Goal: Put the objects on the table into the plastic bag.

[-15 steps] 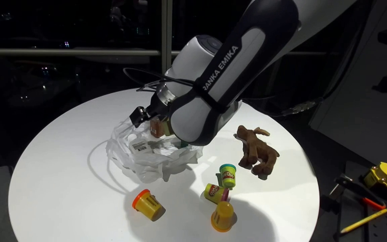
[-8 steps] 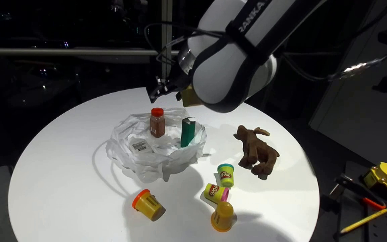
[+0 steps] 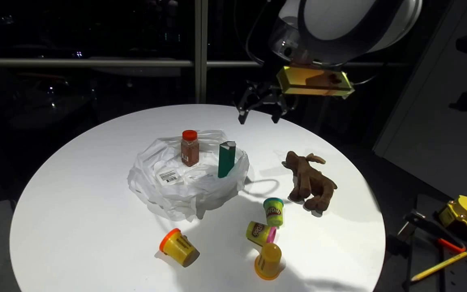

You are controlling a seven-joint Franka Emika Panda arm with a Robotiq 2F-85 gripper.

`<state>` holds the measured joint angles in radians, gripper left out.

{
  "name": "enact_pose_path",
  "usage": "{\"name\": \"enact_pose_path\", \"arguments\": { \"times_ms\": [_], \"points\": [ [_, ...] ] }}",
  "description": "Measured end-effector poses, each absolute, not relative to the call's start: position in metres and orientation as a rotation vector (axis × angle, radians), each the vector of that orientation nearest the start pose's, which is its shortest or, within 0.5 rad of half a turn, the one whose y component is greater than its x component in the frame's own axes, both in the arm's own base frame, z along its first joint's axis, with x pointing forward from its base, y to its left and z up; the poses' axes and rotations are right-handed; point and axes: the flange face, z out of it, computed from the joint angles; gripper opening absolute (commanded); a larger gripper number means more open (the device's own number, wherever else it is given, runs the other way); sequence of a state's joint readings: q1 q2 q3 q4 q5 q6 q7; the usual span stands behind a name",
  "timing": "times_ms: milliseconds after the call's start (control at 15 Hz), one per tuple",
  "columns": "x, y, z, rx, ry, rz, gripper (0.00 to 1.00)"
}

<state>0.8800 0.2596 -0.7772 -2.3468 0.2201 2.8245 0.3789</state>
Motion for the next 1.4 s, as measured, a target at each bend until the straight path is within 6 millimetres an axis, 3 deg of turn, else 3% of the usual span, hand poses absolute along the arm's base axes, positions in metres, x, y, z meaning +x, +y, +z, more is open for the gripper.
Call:
{"name": "enact_pose_path", "arguments": {
  "times_ms": [333,533,933,1400],
  "points": [
    [0.485,0.036,0.244,-2.995,0.811,-0.165,1.00],
    [0.468,0.035,0.222,-2.889,0.939,-0.038,1.00],
    [0.467,0.020,0.192,-2.594,1.157,0.105,1.00],
    [0.475,0.007,0.107,-2.518,1.283,0.275,1.00]
  ]
}}
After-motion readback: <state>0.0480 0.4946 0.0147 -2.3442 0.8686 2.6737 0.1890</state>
